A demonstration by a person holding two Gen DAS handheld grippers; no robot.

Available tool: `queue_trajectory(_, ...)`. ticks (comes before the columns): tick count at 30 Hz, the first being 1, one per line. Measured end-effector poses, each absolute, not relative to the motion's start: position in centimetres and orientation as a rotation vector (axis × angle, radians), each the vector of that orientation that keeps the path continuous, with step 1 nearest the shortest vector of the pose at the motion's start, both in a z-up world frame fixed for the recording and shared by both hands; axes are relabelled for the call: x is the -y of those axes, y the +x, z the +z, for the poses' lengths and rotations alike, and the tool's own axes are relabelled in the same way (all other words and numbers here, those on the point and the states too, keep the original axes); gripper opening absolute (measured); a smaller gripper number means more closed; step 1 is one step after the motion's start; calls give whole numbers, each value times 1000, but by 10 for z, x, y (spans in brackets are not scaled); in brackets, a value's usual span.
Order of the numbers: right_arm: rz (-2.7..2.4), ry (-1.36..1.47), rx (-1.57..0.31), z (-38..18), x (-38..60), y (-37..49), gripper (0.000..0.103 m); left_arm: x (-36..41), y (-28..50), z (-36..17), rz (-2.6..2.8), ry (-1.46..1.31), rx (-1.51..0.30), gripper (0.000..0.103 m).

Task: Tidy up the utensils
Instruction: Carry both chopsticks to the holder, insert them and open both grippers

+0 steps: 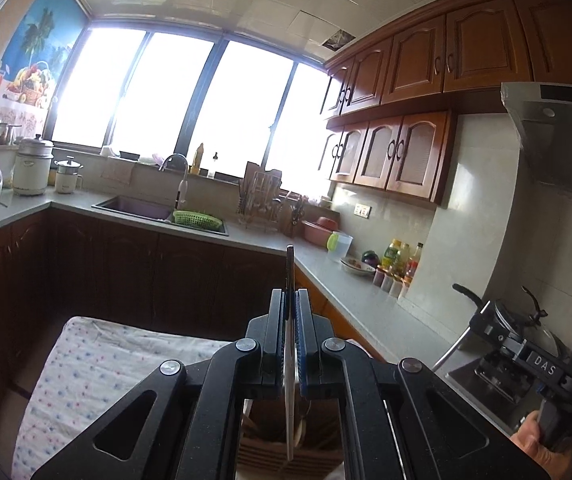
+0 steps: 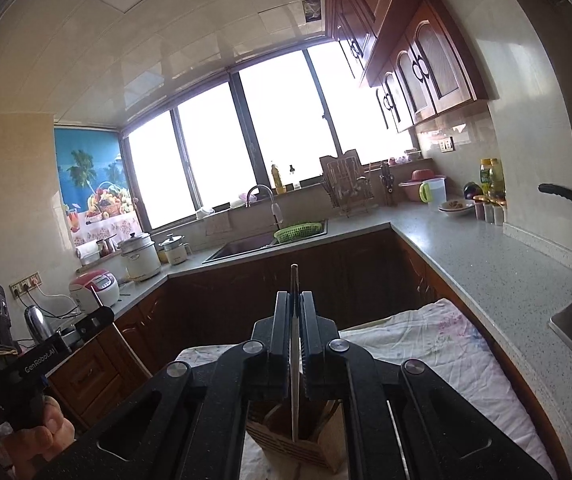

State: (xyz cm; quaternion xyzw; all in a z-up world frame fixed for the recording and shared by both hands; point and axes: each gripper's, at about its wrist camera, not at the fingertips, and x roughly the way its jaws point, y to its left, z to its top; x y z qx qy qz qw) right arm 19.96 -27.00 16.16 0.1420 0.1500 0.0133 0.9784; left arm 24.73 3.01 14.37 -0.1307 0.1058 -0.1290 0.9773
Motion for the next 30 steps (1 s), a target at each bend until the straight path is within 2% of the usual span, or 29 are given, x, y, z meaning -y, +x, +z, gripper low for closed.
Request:
queue_trajectory(7, -3, 276, -308, 144, 272, 221, 4, -6, 285, 96, -239, -276, -196, 3)
queue_trajectory(17, -14, 303, -434, 79, 275, 236, 4, 16, 321, 25, -240, -272, -343, 3)
queue_trajectory(23, -7, 326, -510, 52, 275, 241, 5, 15, 335, 18, -238, -263, -378, 4)
queue_trajectory(30, -13, 332, -517, 56, 277, 242, 5, -1, 327, 32, -230, -276, -389, 4)
